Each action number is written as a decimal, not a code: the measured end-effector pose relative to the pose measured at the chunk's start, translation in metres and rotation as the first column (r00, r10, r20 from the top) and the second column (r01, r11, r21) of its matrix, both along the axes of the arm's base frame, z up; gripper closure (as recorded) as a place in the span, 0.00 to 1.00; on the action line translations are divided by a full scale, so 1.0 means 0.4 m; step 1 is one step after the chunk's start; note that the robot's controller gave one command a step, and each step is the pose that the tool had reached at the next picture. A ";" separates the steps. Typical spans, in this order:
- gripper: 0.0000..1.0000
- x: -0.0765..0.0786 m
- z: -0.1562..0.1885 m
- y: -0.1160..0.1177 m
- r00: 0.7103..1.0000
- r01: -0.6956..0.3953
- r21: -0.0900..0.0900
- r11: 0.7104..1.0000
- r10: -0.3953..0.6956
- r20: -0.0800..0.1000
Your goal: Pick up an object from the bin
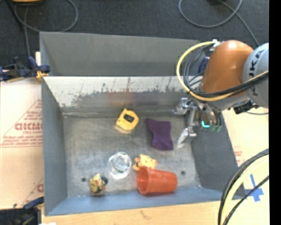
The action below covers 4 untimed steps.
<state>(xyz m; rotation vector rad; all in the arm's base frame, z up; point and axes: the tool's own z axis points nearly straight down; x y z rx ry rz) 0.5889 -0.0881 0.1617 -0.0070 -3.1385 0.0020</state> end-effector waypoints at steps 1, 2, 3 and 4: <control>0.00 0.005 0.010 0.000 1.000 -0.002 -0.001 1.000 0.002 0.008; 0.00 -0.001 -0.076 0.050 0.997 -0.073 -0.003 0.997 0.073 0.013; 1.00 0.018 -0.202 0.122 0.804 -0.594 -0.004 0.804 0.594 0.001; 1.00 0.018 -0.202 0.122 0.804 -0.594 -0.004 0.804 0.594 0.001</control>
Offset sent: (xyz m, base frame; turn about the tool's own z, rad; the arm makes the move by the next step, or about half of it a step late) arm -0.0088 0.0573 -0.0917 -0.1917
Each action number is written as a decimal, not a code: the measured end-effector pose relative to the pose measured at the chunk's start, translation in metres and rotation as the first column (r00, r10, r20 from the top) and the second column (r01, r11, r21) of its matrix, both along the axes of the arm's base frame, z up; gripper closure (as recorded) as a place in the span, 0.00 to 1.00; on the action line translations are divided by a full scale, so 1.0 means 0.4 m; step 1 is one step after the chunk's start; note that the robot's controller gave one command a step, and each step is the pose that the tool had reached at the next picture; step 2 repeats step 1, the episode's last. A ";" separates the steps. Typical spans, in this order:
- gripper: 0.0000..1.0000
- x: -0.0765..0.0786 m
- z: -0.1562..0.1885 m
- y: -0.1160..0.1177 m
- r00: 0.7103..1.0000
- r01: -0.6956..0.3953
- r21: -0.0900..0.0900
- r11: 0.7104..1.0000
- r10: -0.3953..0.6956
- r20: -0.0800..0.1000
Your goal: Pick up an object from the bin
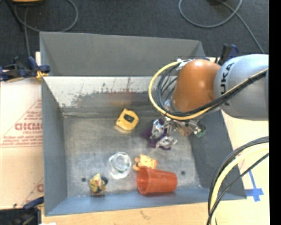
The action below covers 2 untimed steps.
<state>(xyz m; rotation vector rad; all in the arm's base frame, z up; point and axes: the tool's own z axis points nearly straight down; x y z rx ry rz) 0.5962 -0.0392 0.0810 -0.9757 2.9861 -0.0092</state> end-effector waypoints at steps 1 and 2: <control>1.00 0.027 0.303 -0.005 0.999 -0.049 0.007 0.999 0.049 0.003; 1.00 0.027 0.303 -0.005 0.999 -0.049 0.007 0.999 0.049 0.003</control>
Offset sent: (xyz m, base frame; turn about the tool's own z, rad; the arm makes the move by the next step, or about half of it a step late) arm 0.0000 0.0000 0.0000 0.0000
